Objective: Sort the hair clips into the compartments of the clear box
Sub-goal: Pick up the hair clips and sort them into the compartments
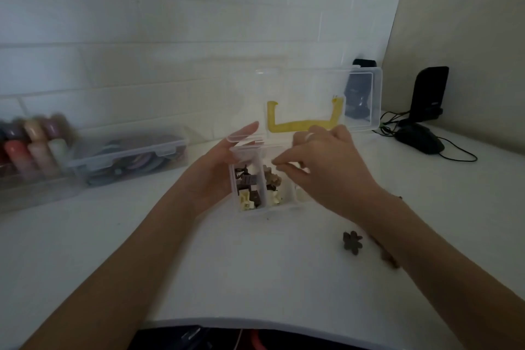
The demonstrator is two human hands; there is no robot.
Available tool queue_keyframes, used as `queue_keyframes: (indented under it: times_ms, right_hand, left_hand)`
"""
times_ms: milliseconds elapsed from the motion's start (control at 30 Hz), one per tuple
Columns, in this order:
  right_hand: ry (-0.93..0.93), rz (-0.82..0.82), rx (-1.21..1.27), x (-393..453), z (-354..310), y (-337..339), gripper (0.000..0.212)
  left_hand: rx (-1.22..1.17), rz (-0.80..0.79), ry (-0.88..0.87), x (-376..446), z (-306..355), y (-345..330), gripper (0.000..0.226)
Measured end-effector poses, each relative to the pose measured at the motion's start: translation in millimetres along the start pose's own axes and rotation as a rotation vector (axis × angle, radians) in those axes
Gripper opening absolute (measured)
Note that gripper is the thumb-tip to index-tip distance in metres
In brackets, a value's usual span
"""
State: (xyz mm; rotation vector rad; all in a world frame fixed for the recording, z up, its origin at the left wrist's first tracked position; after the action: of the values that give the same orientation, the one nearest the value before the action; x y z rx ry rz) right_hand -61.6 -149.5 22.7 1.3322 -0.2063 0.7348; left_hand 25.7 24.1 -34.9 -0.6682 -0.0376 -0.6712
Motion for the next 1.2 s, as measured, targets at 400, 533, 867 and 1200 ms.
queue_keyframes:
  times_ms: [400,533,867,1200]
  right_hand:
    - [-0.252,-0.086,0.404,-81.8,67.3,-14.1,0.016]
    - [-0.329,-0.073,0.4,-85.9,72.5,-11.4,0.014]
    - [-0.398,-0.056,0.261,-89.7,73.2,-9.6,0.004]
    - [-0.079,-0.385,0.492,-85.5,53.2,-9.3,0.022]
  left_hand:
    - [0.001,-0.038,0.031,-1.4,2.4,-1.4,0.069]
    - [-0.014,-0.02,0.037,-0.2,3.9,1.1,0.072]
    - [-0.05,0.127,-0.047,4.2,6.6,10.9,0.072]
    - [-0.067,0.099,-0.04,2.2,9.5,9.2,0.072]
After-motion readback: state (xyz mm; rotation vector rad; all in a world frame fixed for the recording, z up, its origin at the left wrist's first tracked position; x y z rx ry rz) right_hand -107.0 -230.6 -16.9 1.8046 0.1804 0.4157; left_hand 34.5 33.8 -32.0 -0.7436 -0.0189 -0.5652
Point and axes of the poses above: each hand's wrist, its own x-axis towards the middle knuckle, its own y-axis out of the back of the hand, z = x × y, the point moved 1 cm from there along x, towards the middle knuckle, and after that the axes turned 14 degrees about -x, right-handed, at the moved point
